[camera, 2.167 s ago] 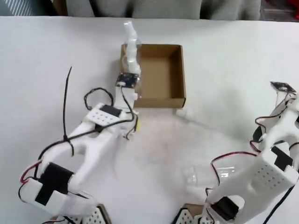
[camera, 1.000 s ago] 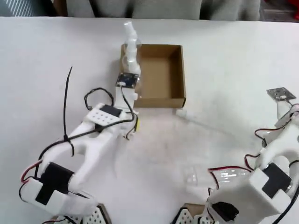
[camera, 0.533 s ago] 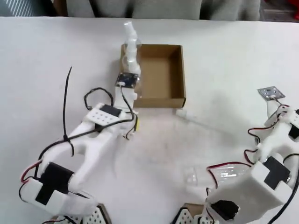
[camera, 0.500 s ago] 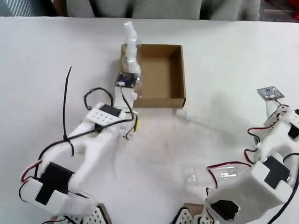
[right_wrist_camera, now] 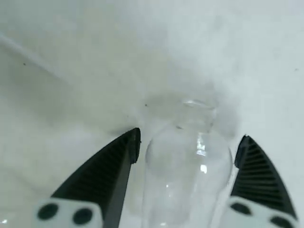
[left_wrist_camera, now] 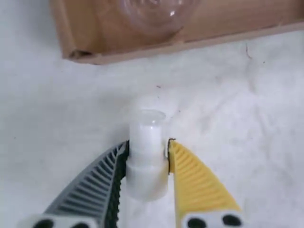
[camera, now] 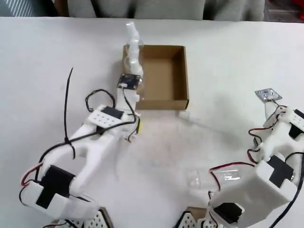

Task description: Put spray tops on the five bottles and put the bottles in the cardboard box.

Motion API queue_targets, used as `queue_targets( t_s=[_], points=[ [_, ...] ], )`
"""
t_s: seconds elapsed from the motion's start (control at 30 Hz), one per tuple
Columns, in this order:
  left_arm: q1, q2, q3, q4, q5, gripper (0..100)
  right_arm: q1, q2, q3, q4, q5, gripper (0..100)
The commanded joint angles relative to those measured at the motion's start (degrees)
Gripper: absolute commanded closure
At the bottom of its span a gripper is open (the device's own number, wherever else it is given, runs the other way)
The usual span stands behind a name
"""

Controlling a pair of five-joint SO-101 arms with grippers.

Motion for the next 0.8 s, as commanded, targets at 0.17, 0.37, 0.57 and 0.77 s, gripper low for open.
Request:
queue_targets(
  t_s=[0.17,0.37,0.57,0.77],
  points=[
    [-0.22,-0.31,-3.08,-1.05,-0.44,98,0.48,-0.22,-0.7,-2.15,-0.44,71.5],
    [-0.4,-0.31,-3.08,-1.05,-0.44,98,0.75,-0.22,-0.53,-2.95,0.0,82.0],
    [-0.31,-0.31,-3.08,-1.05,-0.44,98,0.84,-0.92,-1.76,-2.42,0.0,96.4],
    [-0.22,-0.31,-3.08,-1.05,-0.44,98,2.07,-5.23,-16.62,13.41,-5.71,98.2]
  ],
)
